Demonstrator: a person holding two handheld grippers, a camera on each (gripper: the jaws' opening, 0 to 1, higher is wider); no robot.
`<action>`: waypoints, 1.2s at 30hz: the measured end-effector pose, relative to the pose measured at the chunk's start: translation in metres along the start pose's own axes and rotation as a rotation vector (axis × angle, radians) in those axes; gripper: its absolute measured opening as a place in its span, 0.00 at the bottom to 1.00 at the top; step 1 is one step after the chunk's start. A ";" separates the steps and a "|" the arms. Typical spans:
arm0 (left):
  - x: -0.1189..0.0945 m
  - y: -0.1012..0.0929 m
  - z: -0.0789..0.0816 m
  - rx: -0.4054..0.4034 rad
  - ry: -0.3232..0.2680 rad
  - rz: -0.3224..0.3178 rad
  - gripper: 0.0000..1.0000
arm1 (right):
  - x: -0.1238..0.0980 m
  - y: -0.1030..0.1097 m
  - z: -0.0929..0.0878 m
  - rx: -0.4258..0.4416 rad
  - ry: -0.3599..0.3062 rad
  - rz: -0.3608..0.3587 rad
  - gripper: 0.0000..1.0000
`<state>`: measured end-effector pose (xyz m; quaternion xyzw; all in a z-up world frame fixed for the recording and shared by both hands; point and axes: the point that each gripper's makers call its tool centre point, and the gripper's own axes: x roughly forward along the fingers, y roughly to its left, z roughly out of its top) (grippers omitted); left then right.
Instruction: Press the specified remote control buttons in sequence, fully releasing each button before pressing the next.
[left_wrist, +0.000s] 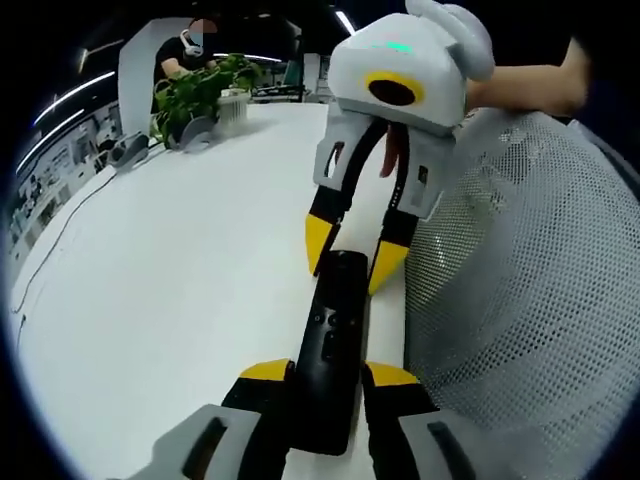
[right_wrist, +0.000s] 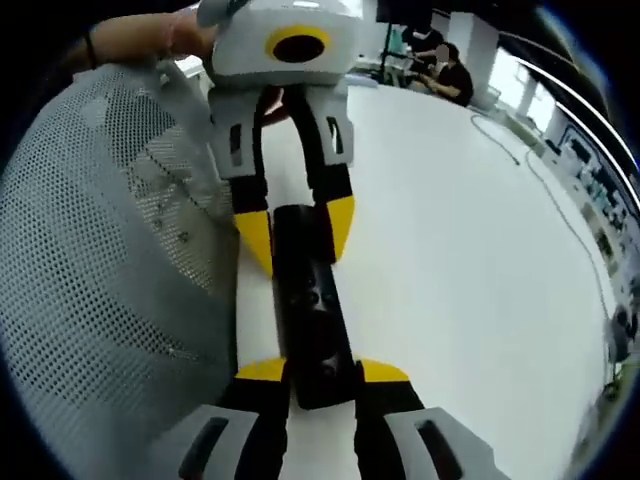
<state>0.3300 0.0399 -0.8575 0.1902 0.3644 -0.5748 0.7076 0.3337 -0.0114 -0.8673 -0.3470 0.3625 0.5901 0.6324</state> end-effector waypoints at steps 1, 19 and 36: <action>0.000 0.001 0.000 -0.002 0.001 0.002 0.30 | 0.000 0.000 0.000 0.002 0.000 0.000 0.22; -0.020 0.016 0.033 -0.163 -0.145 0.088 0.76 | 0.001 -0.001 0.001 0.049 -0.008 -0.012 0.22; -0.068 0.029 0.076 -0.374 -0.410 0.207 0.98 | 0.001 -0.001 0.001 0.057 0.000 -0.019 0.22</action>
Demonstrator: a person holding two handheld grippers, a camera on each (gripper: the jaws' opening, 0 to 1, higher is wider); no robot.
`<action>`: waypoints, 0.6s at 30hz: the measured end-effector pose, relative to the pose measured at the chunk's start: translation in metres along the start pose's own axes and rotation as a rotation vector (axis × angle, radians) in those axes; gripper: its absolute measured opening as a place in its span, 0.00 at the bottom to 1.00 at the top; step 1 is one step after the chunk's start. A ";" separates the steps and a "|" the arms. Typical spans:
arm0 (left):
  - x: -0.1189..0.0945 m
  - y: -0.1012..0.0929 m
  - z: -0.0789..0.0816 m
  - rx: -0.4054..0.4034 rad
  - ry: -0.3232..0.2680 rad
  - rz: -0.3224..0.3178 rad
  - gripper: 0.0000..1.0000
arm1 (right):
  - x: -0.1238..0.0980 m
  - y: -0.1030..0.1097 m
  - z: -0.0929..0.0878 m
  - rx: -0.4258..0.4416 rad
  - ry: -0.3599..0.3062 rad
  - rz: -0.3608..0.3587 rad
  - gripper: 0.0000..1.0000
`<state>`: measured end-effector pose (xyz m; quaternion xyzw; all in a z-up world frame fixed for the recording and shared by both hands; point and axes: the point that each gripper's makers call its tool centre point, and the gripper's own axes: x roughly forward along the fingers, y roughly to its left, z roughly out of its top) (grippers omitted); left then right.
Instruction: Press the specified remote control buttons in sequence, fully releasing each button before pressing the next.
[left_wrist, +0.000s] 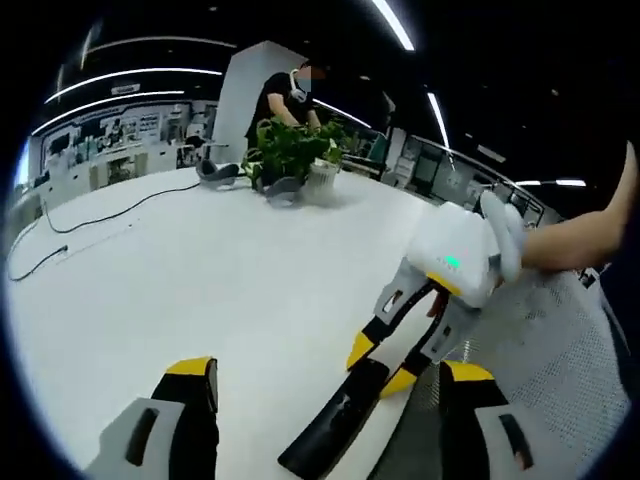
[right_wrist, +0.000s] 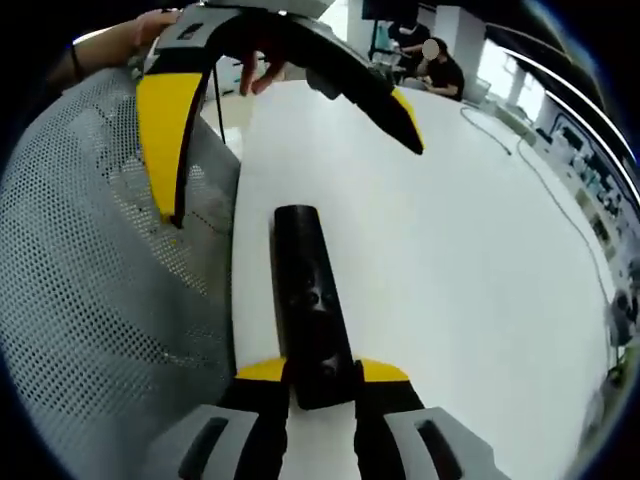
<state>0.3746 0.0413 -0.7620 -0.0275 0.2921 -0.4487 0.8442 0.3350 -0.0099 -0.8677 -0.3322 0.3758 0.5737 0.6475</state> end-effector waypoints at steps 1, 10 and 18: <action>-0.002 0.001 0.004 -0.014 -0.026 0.007 1.00 | 0.000 0.000 0.000 0.001 0.000 0.000 0.22; -0.038 0.010 0.045 0.016 -0.213 0.115 1.00 | 0.000 0.000 0.000 0.004 0.002 -0.001 0.22; -0.062 0.014 0.064 -0.011 -0.314 0.144 1.00 | 0.000 -0.001 0.000 0.008 0.002 -0.002 0.22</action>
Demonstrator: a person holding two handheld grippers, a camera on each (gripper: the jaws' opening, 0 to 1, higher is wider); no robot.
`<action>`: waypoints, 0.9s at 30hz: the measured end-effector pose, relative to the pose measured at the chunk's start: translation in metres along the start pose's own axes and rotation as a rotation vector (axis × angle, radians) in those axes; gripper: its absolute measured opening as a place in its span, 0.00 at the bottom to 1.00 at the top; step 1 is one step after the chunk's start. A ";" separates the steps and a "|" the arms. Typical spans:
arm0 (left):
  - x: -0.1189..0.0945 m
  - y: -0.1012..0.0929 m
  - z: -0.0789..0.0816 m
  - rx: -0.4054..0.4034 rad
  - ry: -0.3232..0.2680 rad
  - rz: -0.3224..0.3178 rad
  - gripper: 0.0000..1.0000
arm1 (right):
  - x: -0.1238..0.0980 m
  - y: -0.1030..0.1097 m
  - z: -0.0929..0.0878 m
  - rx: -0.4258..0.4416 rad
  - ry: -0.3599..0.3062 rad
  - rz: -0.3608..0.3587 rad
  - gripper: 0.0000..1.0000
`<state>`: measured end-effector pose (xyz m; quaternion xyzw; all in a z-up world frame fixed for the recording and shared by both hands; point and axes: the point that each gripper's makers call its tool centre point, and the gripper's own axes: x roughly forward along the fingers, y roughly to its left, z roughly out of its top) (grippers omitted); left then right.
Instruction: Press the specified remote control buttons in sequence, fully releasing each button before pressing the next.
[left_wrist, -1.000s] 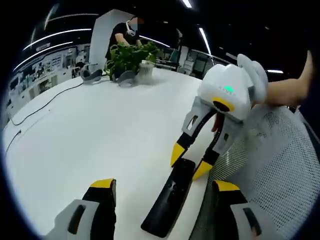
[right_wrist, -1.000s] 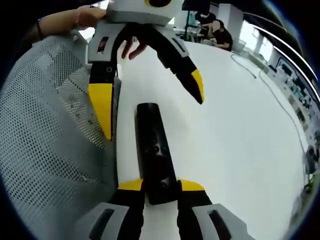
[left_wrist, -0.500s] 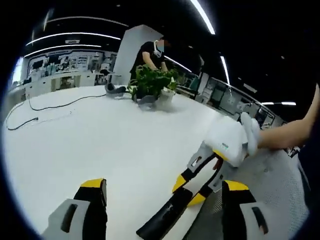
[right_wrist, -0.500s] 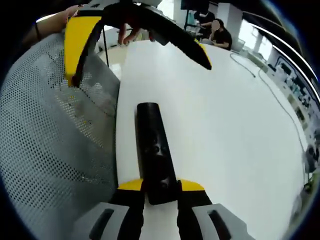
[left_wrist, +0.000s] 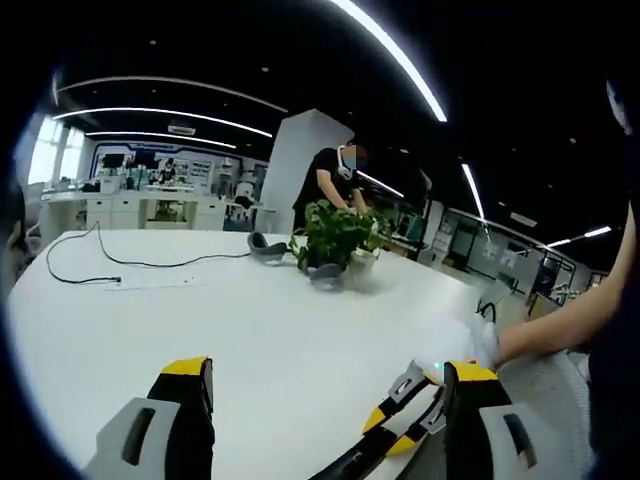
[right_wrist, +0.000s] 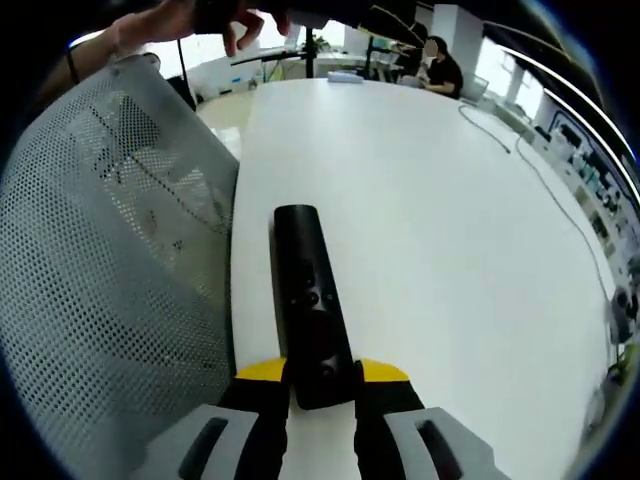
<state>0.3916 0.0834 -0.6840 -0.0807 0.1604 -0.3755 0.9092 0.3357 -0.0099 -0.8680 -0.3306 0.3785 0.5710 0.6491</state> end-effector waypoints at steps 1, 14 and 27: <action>-0.002 0.001 0.004 0.000 -0.016 0.006 1.00 | 0.000 0.000 0.000 0.001 0.000 0.000 0.22; -0.031 -0.007 0.040 0.078 -0.175 0.057 1.00 | 0.000 -0.001 0.001 0.023 -0.009 -0.008 0.22; -0.056 0.001 0.027 0.042 -0.231 0.159 1.00 | -0.001 -0.001 0.002 0.045 -0.051 -0.006 0.22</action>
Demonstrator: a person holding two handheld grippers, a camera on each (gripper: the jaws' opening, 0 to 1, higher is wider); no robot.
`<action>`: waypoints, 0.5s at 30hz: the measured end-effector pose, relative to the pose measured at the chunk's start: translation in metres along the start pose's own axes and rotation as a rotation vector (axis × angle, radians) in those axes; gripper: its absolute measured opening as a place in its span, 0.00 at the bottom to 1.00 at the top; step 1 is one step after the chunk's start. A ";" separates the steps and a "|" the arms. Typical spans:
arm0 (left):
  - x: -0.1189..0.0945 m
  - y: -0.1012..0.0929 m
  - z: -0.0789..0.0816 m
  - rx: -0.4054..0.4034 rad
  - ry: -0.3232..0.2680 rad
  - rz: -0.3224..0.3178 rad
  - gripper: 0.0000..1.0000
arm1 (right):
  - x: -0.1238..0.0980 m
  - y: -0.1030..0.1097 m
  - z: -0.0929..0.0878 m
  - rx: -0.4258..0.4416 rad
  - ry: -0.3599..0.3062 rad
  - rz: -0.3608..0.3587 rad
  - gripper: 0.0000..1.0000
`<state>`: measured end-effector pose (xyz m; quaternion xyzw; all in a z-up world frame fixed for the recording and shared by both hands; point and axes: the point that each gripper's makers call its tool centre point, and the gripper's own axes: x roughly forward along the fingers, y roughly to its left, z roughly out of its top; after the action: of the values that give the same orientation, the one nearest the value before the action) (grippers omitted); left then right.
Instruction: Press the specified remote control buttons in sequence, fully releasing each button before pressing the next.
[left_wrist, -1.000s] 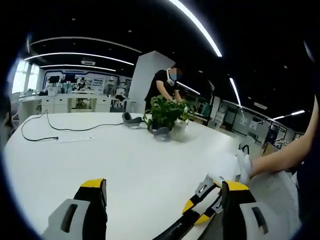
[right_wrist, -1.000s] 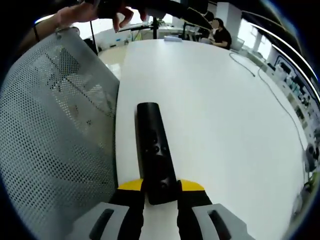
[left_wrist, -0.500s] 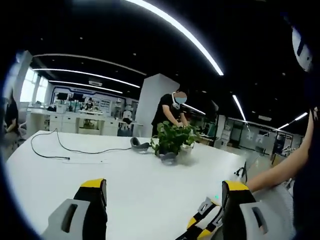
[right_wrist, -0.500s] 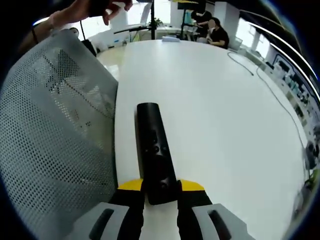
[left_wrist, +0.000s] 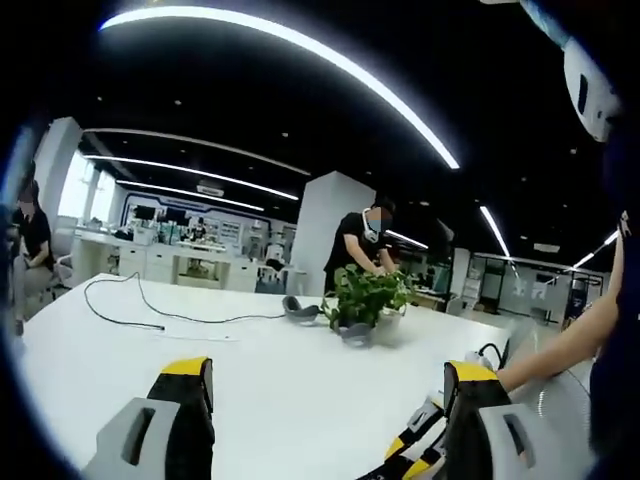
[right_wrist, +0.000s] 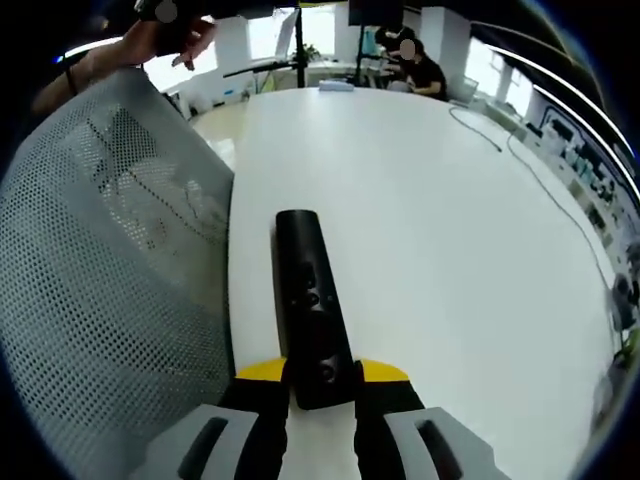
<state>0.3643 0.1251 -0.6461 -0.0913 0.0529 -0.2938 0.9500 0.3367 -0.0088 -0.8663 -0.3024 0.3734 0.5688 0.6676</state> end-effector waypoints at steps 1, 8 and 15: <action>-0.001 0.000 -0.003 0.001 0.008 0.007 1.00 | 0.000 0.000 0.000 0.000 0.000 -0.001 0.22; -0.007 0.002 -0.001 0.036 0.001 0.045 1.00 | 0.000 0.000 0.000 -0.002 0.005 -0.005 0.22; -0.006 0.000 -0.002 0.035 0.012 0.027 1.00 | 0.000 0.000 0.000 -0.002 0.015 -0.012 0.22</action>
<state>0.3592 0.1285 -0.6481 -0.0721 0.0548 -0.2822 0.9551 0.3367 -0.0085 -0.8668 -0.3096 0.3757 0.5630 0.6679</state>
